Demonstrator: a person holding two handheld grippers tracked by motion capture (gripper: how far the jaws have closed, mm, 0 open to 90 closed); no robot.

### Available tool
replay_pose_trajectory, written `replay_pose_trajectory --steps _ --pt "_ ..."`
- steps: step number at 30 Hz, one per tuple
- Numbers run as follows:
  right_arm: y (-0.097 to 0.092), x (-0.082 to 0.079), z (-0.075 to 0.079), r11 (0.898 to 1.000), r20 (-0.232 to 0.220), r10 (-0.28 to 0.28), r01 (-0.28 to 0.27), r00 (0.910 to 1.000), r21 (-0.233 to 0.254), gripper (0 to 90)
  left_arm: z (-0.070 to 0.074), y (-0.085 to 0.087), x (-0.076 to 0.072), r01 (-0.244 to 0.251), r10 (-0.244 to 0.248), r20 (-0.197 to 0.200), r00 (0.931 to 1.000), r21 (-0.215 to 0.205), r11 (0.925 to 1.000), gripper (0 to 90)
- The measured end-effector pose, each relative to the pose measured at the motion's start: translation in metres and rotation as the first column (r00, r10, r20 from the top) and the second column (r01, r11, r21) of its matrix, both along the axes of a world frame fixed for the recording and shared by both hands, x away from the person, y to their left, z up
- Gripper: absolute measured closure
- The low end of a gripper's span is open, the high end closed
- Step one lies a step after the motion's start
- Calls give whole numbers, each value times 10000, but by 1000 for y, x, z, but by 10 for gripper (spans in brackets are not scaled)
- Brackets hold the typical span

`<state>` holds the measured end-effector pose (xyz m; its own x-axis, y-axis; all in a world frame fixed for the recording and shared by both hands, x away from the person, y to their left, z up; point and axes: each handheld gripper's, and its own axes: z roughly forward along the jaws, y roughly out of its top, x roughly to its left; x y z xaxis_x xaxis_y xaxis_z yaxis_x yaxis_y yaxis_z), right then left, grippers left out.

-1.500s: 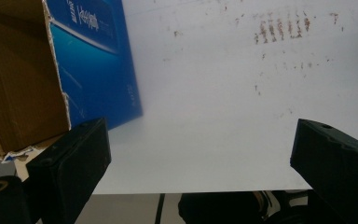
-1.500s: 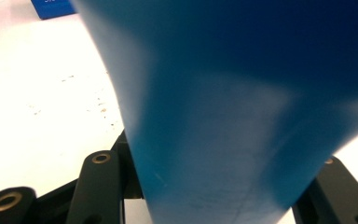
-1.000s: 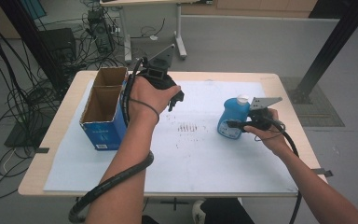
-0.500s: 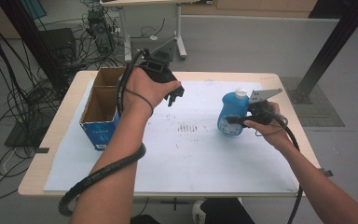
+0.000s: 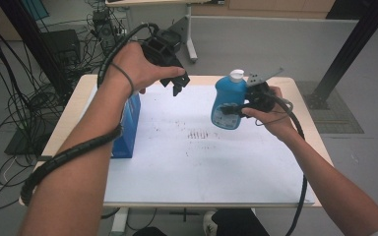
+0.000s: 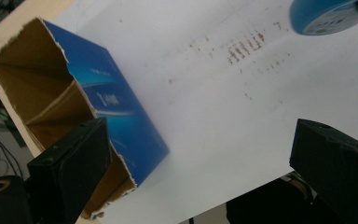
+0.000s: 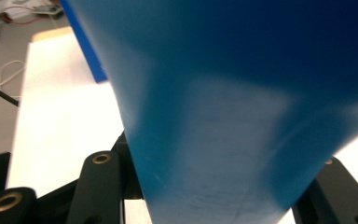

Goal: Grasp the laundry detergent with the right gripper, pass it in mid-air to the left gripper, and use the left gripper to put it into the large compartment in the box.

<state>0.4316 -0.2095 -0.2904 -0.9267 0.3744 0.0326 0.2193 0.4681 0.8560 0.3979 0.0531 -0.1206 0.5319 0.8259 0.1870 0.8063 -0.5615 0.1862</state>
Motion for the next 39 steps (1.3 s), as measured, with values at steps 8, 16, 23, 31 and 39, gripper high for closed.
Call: replay_pose_trajectory --steps 8,16,23,31,39 --pt "46 4 14 9950 -156 1001 -1001 9949 1 467 18 6 -1 1283 -1283 -33 9917 208 9915 52" --pt "83 5 10 9818 -334 1884 -1891 9815 -161 467 17 11 1 2373 -2351 -619 9700 309 9709 50" --pt "103 1 6 9706 -499 2397 -2406 9696 -118 466 19 10 2 2915 -2887 -713 9548 316 9561 50" --pt "122 -6 3 9525 -569 3035 -3044 9511 -72 463 19 6 3 3489 -3451 -850 9347 341 9365 50" --pt "133 -11 3 9400 -586 3410 -3411 9382 94 462 18 -1 1 3862 -3819 -914 9197 344 9218 50"
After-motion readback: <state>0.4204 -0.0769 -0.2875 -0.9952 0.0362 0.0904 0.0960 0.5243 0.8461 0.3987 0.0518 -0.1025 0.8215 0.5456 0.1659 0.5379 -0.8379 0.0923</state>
